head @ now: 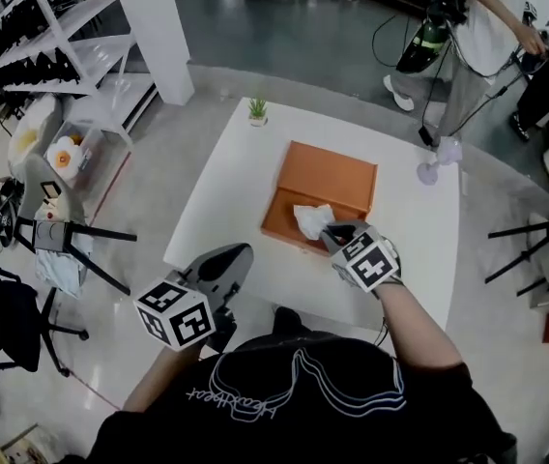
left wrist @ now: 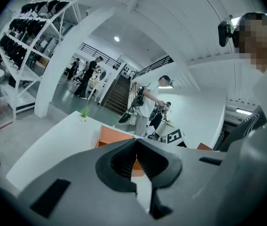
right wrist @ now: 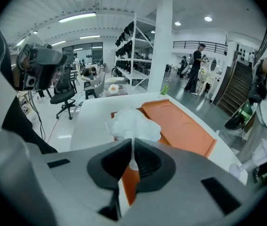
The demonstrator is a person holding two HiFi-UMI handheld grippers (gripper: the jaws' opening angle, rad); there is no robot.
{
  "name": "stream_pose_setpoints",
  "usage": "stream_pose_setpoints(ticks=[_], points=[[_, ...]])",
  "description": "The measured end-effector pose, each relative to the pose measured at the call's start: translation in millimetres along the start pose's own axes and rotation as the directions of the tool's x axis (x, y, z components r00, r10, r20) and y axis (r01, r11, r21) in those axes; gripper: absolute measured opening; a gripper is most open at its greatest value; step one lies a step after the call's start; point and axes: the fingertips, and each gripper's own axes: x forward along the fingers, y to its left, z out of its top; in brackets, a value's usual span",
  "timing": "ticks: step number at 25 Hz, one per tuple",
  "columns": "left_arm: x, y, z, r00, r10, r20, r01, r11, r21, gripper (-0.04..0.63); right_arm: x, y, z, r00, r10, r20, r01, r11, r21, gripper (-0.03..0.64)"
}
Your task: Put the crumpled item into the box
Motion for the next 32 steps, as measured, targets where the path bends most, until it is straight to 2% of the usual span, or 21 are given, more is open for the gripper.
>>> stream_pose_setpoints(ticks=[13, 19, 22, 26, 32], points=[[14, 40, 6, 0.999, 0.051, -0.013, -0.051, 0.998, -0.042, 0.005, 70, -19, -30, 0.972, 0.017, -0.235, -0.031, 0.998, -0.054, 0.026], [14, 52, 1, 0.997, 0.072, -0.022, -0.074, 0.995, -0.064, 0.005, 80, -19, -40, 0.962, 0.019, -0.272, -0.042, 0.996, -0.078, 0.04], [14, 52, 0, 0.997, 0.074, -0.022, -0.076, 0.995, -0.072, 0.005, 79, -17, -38, 0.965, 0.039, -0.261, -0.056, 0.997, -0.059, 0.106], [16, 49, 0, 0.997, 0.072, -0.023, -0.073, 0.995, -0.067, 0.005, 72, -17, -32, 0.975, 0.05, -0.217, -0.057, 0.998, -0.024, 0.149], [18, 41, -3, 0.998, 0.06, -0.019, -0.061, 0.996, -0.068, 0.005, 46, -18, -14, 0.996, 0.081, -0.031, -0.077, 0.989, 0.128, 0.195]])
